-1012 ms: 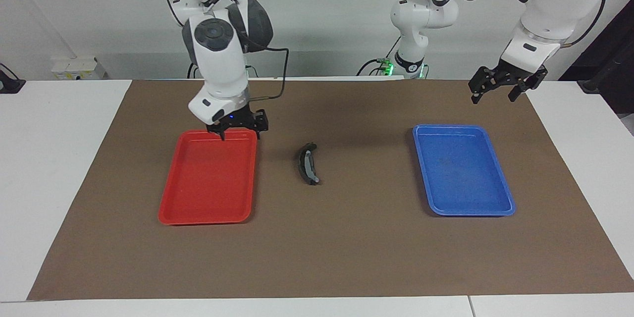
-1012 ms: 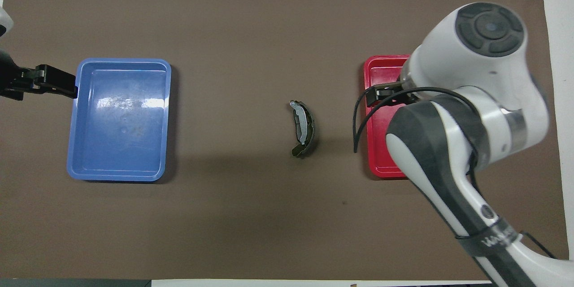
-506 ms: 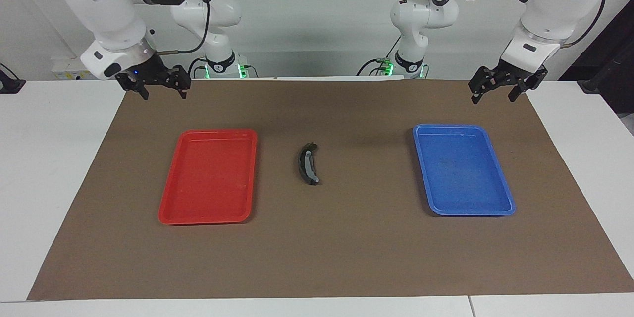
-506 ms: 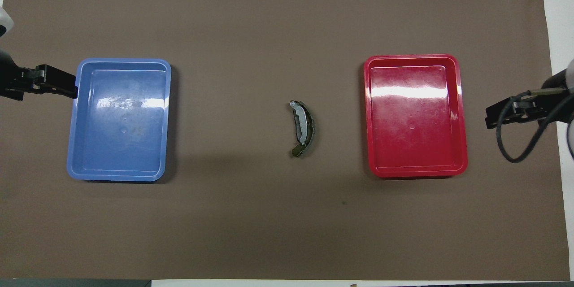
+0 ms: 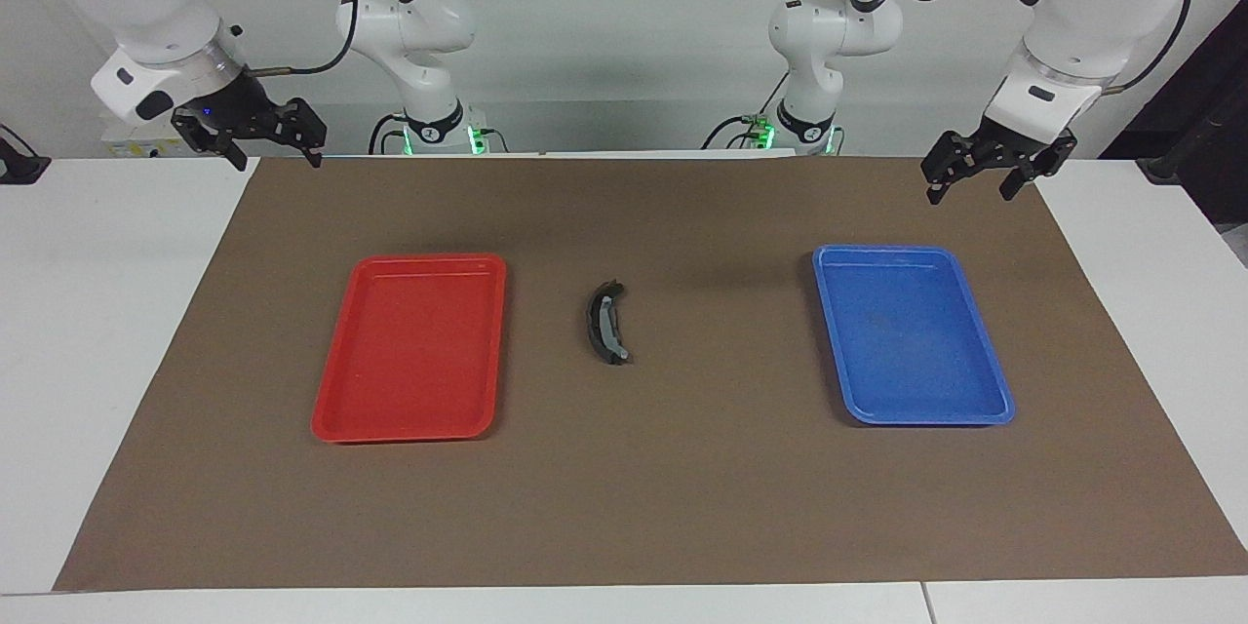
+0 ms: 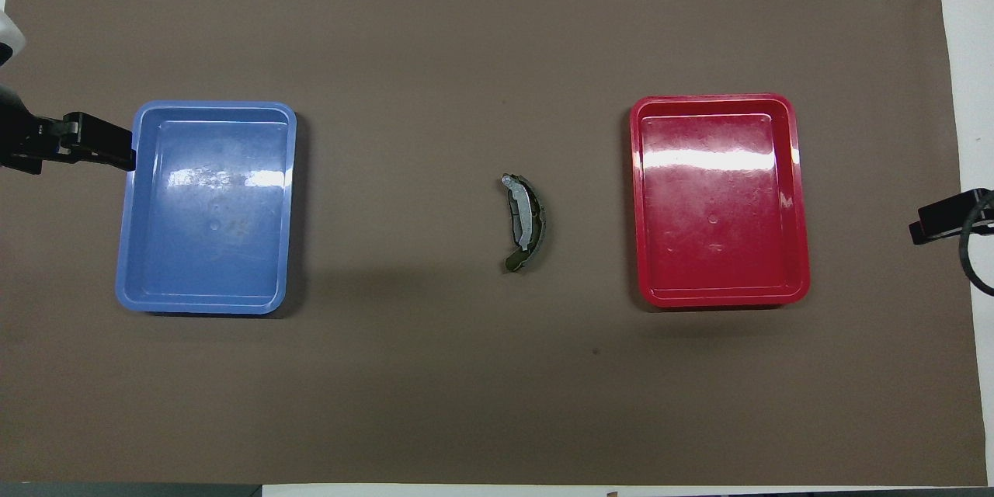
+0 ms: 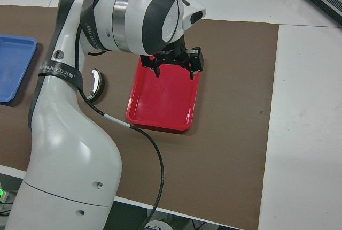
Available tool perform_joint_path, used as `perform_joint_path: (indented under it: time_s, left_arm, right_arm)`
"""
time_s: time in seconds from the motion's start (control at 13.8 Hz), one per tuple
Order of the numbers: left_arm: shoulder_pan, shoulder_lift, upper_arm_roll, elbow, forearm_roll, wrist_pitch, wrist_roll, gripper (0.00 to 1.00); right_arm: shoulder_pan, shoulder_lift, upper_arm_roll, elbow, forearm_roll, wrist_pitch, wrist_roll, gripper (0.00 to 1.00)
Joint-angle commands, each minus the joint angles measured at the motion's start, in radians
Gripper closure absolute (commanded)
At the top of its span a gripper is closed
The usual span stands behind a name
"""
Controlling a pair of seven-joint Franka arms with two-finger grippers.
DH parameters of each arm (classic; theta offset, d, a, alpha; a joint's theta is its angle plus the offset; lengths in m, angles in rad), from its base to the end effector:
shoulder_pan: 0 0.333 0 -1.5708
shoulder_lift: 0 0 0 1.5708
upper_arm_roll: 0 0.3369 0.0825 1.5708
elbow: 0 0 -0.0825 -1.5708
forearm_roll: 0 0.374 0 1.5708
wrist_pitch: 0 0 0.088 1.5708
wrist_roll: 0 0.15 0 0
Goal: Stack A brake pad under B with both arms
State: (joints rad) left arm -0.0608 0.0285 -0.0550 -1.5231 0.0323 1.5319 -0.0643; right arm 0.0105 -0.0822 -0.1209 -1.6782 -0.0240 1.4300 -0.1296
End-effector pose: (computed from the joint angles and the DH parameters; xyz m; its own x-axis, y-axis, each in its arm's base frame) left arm 0.5464 -0.0581 0.6055 0.9986 -0.0502 -0.0176 -0.0508 -0.9982 -0.0319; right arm 0.4890 -0.0604 0.5858 0.9859 0.0194 -0.1662 0.0184 -0.9998 -0.0075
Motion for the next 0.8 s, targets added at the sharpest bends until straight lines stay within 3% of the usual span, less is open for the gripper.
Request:
perform_joint_path:
  time_s: [0.0, 0.29, 0.72]
  left_arm:
    - [0.004, -0.024, -0.005, -0.032, -0.015, 0.017, -0.008, 0.00]
    - [0.006, -0.022, -0.003, -0.032, -0.015, 0.016, -0.003, 0.00]
    - [0.018, -0.022, -0.020, -0.032, -0.015, 0.017, -0.006, 0.00]
  right_arm:
    - [-0.011, -0.017, 0.007, -0.023, 0.004, 0.020, -0.016, 0.00]
    - [-0.011, -0.010, 0.015, -0.018, 0.004, 0.095, 0.002, 0.00]
    - [-0.006, -0.011, 0.033, -0.012, 0.004, 0.095, 0.064, 0.00]
